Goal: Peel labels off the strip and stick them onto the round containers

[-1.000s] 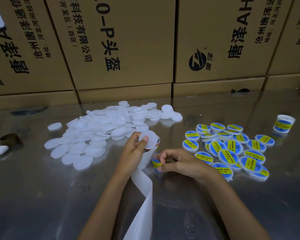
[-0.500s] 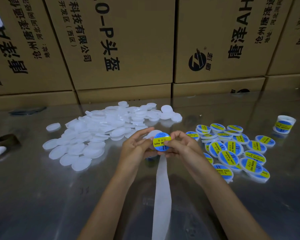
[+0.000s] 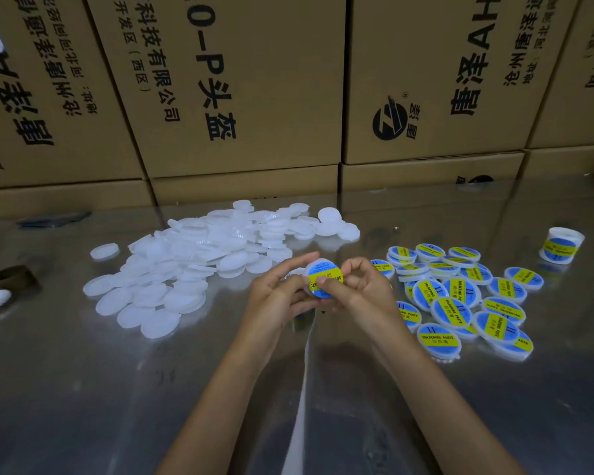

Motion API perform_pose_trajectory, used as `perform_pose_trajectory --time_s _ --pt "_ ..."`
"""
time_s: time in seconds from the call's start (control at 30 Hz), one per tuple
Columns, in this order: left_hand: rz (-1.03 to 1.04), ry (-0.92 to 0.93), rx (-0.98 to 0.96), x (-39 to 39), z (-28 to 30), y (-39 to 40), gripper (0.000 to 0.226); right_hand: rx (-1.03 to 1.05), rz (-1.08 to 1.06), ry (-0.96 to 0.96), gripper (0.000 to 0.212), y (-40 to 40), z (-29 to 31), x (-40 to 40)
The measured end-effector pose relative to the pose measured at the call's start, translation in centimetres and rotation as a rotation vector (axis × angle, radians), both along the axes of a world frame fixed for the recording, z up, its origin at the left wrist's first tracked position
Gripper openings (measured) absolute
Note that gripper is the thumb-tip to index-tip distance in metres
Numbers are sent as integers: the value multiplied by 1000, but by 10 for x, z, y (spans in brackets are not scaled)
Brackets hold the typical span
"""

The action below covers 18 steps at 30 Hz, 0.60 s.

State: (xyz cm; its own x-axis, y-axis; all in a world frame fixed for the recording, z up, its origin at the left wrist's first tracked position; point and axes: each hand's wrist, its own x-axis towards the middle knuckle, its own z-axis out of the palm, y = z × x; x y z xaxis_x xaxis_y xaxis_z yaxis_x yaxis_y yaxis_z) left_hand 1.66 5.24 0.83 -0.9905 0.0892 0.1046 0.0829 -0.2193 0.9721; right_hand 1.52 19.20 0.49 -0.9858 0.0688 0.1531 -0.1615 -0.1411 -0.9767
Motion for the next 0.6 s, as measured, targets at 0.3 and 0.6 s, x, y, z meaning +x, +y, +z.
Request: perform_pose_trajectory --time_s 0.3,0.6 --pt "-4 76 -32 7 3 5 33 7 -55 -11 30 0 -6 -5" --pt "10 91 -2 7 2 8 32 182 -171 -51 39 2 -13 -13"
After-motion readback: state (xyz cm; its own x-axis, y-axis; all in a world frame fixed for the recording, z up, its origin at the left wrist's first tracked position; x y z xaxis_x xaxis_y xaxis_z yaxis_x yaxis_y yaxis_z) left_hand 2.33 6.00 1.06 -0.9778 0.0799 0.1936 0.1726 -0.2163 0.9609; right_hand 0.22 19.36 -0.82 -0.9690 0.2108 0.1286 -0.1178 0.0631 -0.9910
